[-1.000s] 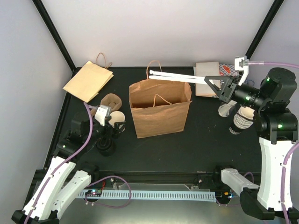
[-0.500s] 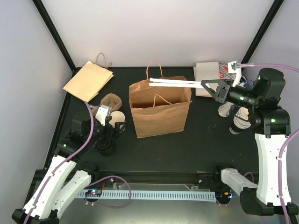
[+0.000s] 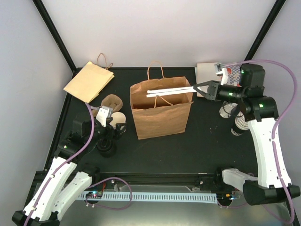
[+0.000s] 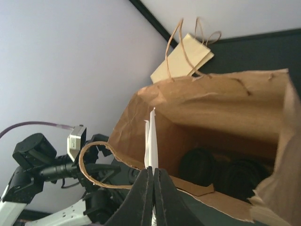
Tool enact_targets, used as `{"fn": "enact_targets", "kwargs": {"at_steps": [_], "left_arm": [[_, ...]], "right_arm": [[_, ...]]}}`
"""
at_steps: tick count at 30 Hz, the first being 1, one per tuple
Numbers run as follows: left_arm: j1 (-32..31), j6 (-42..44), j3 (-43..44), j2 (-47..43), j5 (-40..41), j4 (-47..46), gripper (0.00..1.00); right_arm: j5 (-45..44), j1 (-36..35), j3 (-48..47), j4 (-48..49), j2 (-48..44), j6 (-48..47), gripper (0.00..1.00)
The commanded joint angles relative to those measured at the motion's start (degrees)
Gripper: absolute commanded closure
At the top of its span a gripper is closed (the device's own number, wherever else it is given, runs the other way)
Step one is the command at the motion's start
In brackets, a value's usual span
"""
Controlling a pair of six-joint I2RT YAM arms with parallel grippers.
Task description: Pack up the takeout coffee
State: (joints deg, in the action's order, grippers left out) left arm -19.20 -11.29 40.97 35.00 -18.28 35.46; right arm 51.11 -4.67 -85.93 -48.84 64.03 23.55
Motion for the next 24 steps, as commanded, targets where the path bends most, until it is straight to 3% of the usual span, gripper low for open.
{"fn": "enact_targets", "kwargs": {"at_steps": [1,6,10,11,13,15,20,24], "left_arm": [[0.1,0.7,0.2,0.0,-1.3,-1.6,0.01],[0.1,0.7,0.1,-0.4,-1.1,-1.7,0.01],[0.1,0.6,0.1,-0.5,-1.0,-1.7,0.01],[0.1,0.6,0.1,-0.4,-1.0,-1.7,0.01],[0.1,0.7,0.0,-0.3,-1.1,-1.7,0.01],[0.1,0.7,0.0,-0.3,-1.1,-1.7,0.01],[0.1,0.6,0.0,-0.2,-1.1,-1.6,0.01],[0.1,0.7,0.1,0.1,-1.1,-1.6,0.01]], "right_arm": [[-3.2,-5.1,-2.5,-3.5,4.0,-1.3,0.98],[-8.7,-8.4,-7.8,-9.8,9.4,-4.0,0.98],[-10.2,-8.6,-9.9,-10.7,11.0,-4.7,0.90],[-10.7,-8.6,-10.0,-10.7,10.9,-4.7,0.85],[-11.7,-8.6,-10.2,-10.6,10.9,-4.8,0.58],[-13.0,-8.6,-10.7,-10.6,10.6,-5.0,0.44],[-18.8,-8.6,-11.8,-9.7,8.3,-5.1,0.23],[-23.7,-8.6,-10.5,-7.8,5.2,-5.6,0.15]]}}
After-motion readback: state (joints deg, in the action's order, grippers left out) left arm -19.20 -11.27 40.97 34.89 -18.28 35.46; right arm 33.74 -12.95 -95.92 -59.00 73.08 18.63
